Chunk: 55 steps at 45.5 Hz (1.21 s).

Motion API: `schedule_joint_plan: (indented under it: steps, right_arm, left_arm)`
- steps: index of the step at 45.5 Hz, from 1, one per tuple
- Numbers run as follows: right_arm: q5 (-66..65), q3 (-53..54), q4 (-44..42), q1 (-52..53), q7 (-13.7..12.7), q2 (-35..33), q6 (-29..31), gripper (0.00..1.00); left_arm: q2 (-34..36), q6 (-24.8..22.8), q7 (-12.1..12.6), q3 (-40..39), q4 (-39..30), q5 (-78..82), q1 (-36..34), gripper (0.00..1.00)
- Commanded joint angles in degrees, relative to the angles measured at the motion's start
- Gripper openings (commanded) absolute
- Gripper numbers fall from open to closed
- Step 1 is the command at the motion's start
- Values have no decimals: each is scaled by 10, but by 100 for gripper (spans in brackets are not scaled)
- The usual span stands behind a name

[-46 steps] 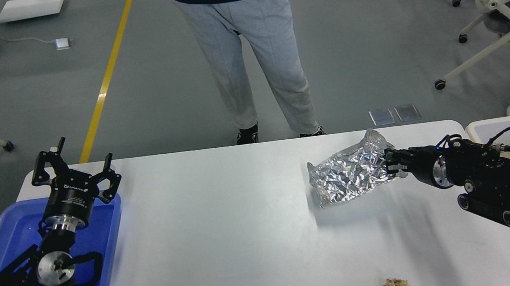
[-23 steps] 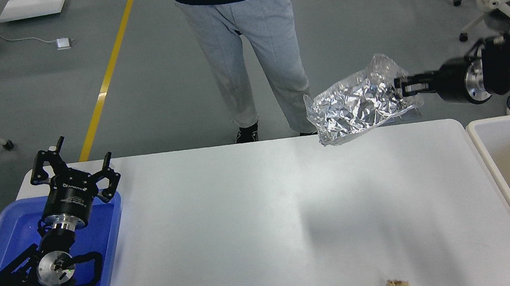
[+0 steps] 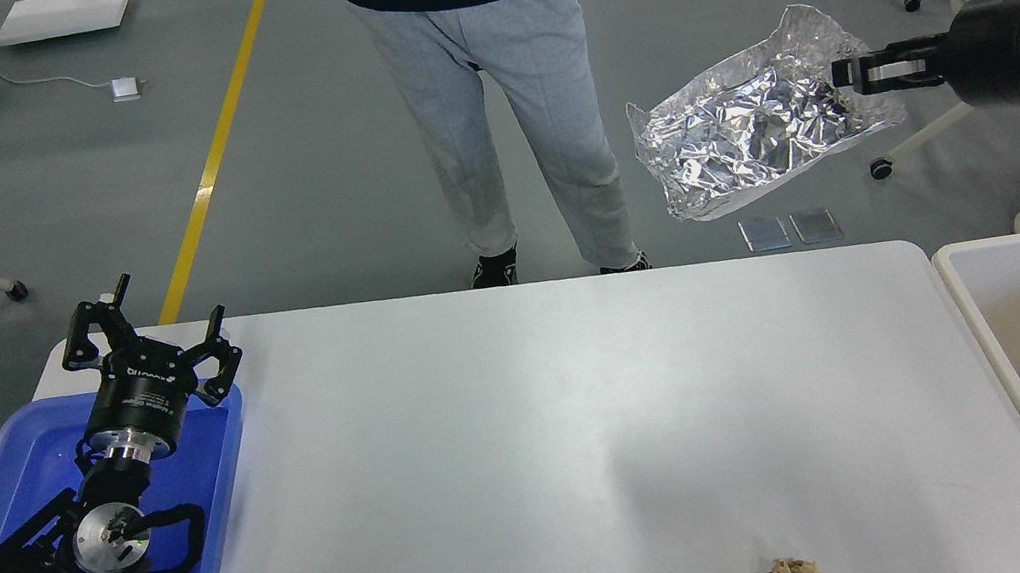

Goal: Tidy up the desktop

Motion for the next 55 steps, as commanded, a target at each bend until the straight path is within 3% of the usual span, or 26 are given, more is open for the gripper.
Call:
schedule_joint_plan:
  steps: [1,19,30,37,45,55]
  right_arm:
    - [39,5,3,-17,1,-61,-13,0]
    - [231,9,-28,-159,12,-177,-149,0]
    - [392,8,-92,-274,24,-186,-222,0]
    - [534,8,-163,-344,33,-153,-227,0]
    - [670,11,-291,-432,35,-61,-222,0]
    - [715,47,-442,-529,45,51,-218,0]
  left_arm:
    - [0,0,0,0,0,0,0,100]
    - [0,0,0,0,0,0,0,100]
    - [0,0,0,0,0,0,0,100]
    - [0,0,0,0,0,0,0,100]
    - [0,0,0,0,0,0,0,100]
    - [0,0,0,0,0,-1,0,100]
